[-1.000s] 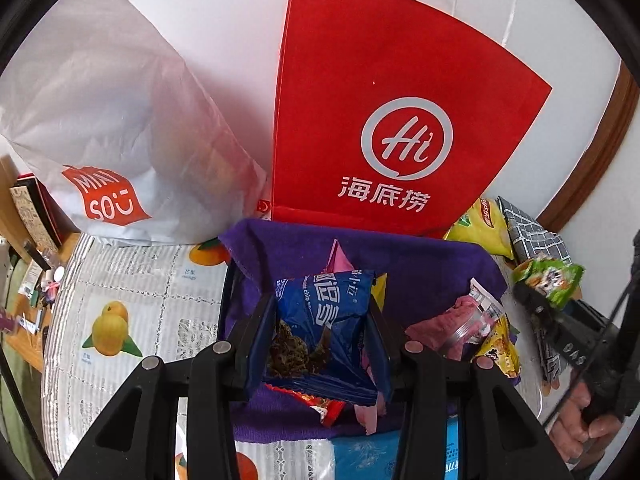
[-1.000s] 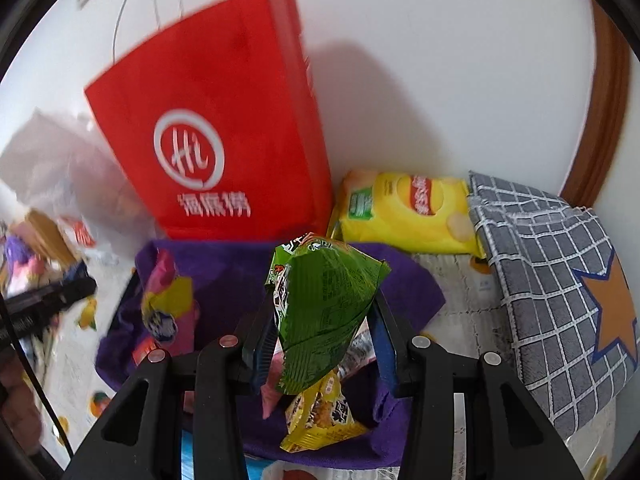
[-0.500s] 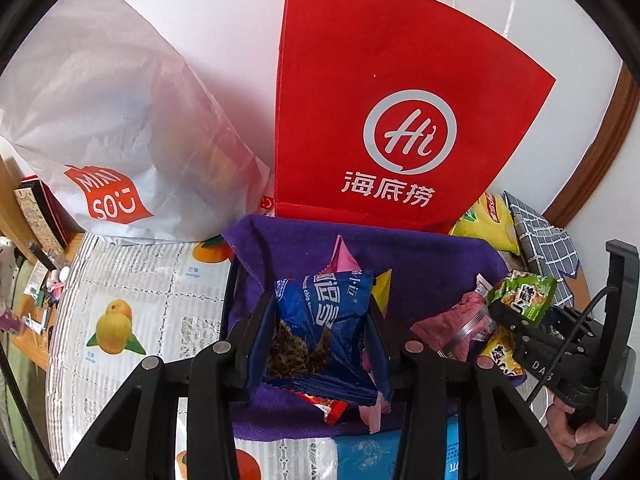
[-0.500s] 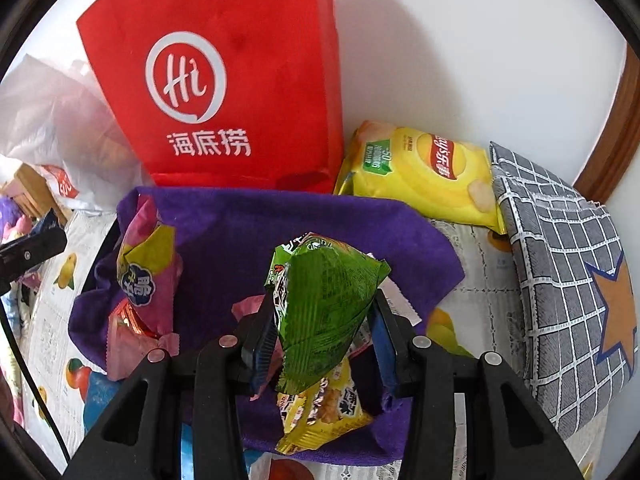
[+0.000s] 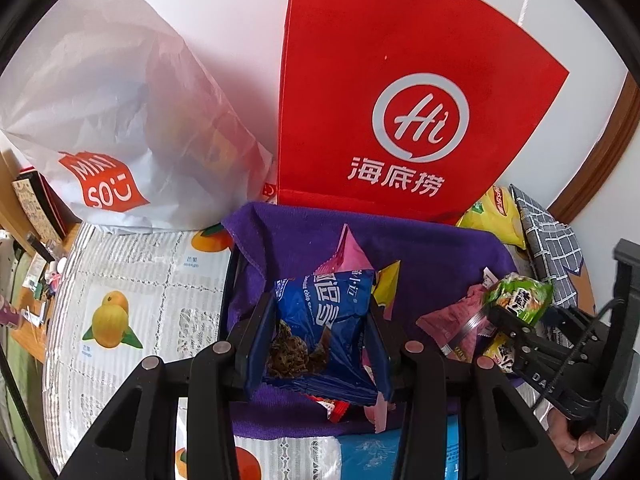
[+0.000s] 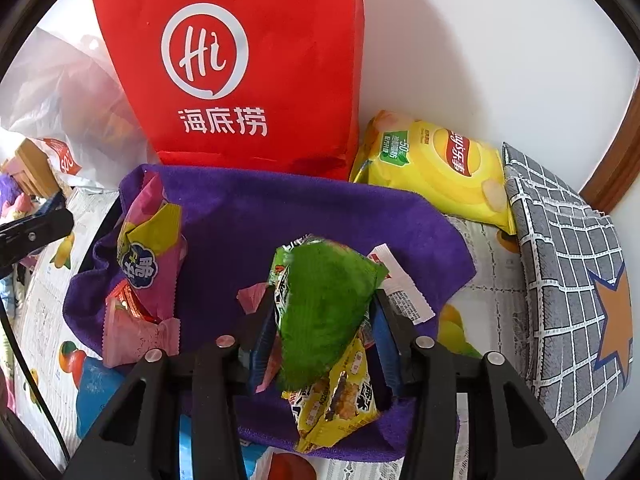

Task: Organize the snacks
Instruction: 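Open the left tool dropping the blue packet while the right drops the green bag onto the towel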

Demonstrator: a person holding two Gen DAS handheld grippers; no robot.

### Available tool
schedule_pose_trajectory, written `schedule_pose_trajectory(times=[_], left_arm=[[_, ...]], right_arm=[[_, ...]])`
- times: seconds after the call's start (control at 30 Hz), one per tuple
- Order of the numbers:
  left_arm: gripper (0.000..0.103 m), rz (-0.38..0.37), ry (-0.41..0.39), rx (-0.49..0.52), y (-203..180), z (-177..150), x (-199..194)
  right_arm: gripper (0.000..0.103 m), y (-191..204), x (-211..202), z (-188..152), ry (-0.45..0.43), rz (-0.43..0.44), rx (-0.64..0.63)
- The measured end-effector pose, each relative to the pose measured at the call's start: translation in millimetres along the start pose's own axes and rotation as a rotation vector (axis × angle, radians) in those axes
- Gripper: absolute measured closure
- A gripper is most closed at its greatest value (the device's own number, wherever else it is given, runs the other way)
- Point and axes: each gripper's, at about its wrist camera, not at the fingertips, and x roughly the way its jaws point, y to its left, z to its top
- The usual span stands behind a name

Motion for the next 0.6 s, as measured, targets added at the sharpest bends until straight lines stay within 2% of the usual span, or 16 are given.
schedule_pose_trajectory(times=[0.17, 0.6], left_arm=[[0.061, -0.003, 0.037, -0.010, 2.8, 0.2, 9.3], [0.062, 0.010, 0.154, -0.031, 8.3, -4.2, 34.9]], right_arm=[[0.045, 1.8, -16.1, 1.5, -0.059, -0.002, -0.014], [0.045, 12.2, -36.5, 2.4, -0.115, -0.015, -0.067]])
